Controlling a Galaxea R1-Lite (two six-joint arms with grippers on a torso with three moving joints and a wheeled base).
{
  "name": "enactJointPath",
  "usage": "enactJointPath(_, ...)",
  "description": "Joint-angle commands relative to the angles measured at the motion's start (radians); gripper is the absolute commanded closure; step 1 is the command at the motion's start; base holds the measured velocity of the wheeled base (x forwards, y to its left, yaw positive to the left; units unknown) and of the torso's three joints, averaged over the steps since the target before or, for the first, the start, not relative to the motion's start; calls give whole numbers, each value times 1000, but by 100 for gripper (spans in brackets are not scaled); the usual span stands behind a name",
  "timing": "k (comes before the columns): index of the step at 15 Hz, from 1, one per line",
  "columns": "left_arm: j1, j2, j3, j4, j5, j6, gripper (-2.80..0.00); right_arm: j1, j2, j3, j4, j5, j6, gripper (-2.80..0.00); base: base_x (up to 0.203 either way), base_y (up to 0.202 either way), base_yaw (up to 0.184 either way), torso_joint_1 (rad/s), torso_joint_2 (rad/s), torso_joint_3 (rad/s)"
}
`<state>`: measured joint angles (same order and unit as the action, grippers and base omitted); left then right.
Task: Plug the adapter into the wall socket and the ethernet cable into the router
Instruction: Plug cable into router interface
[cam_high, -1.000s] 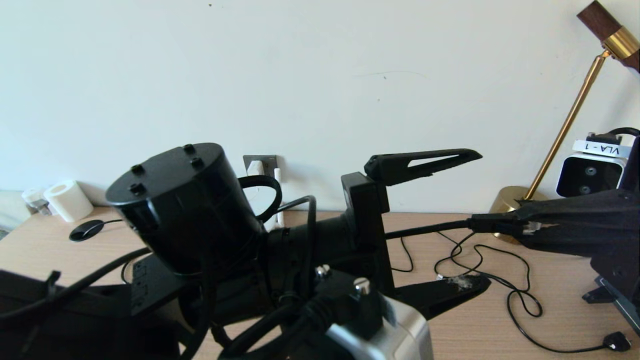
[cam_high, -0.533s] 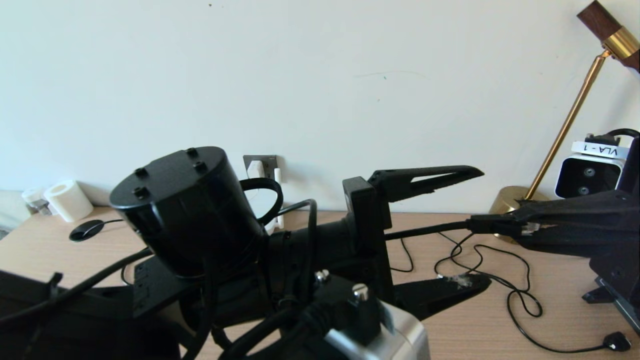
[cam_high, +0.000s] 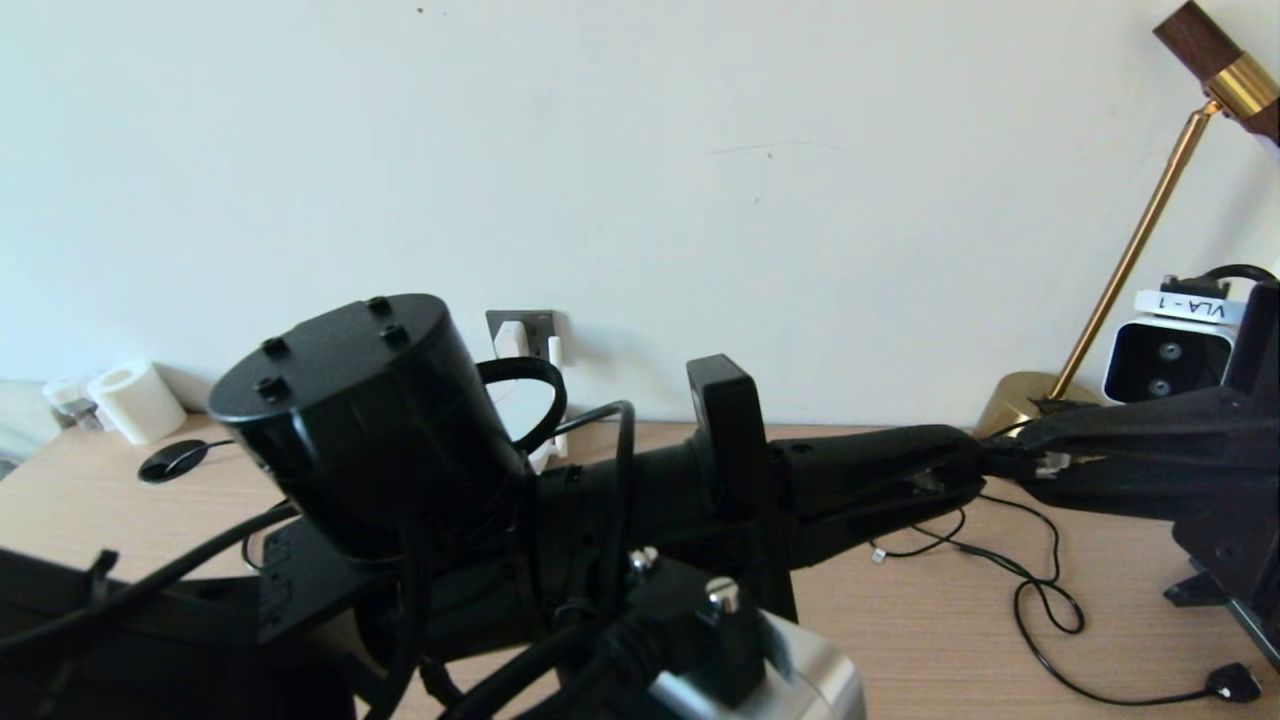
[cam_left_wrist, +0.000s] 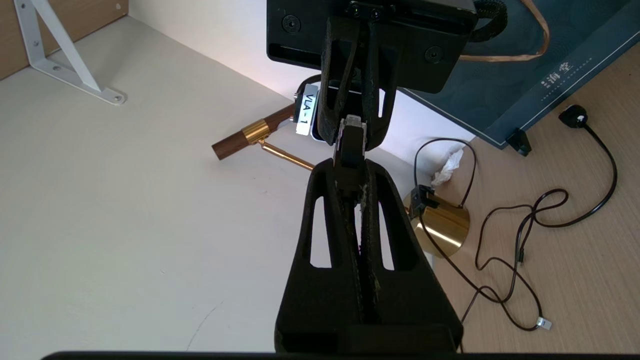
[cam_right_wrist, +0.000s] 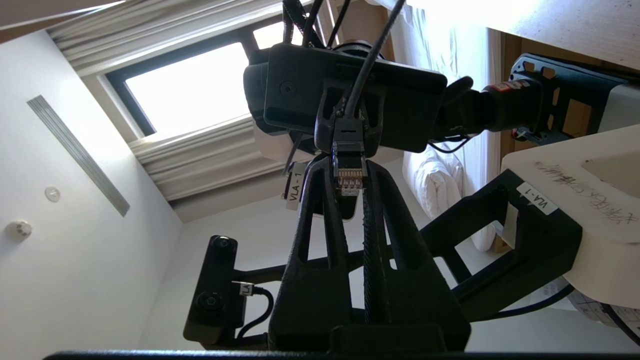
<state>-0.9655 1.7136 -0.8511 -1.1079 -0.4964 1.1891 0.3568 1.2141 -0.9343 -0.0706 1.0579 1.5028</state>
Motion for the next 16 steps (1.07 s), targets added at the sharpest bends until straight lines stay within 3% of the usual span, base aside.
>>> enactJointPath(1,-2,-2,0,-6,-4,6,0,1,7,0,-2,7,8,0,0,0,0,0,0,0)
enactJointPath(7,-2,-8,6,-6,-4,0,0,1,5,0,-2,5,4,0,0,0,0,0,0,0)
enactJointPath(8,-2,-6,6,-6,-4,0,0,1,3,1,-2,5,-13,-280,0,0,0,0,0,0)
enactJointPath(11,-1,-9,9,-7,-4,-4,0,-1,1,9,-2,-2,-28,-280,0,0,0,0,0,0)
enactJointPath(13,18,-15,21,-6,8,-55,0,-3,-11,17,-3,-15,-34,-280,0,0,0,0,0,0)
enactJointPath(14,49,-22,26,-5,30,-132,0,-10,-38,27,-6,-50,-54,-280,0,0,0,0,0,0)
enactJointPath(16,110,-34,50,-6,108,-374,0,-16,-124,71,-12,-217,-157,-280,0,0,0,0,0,0)
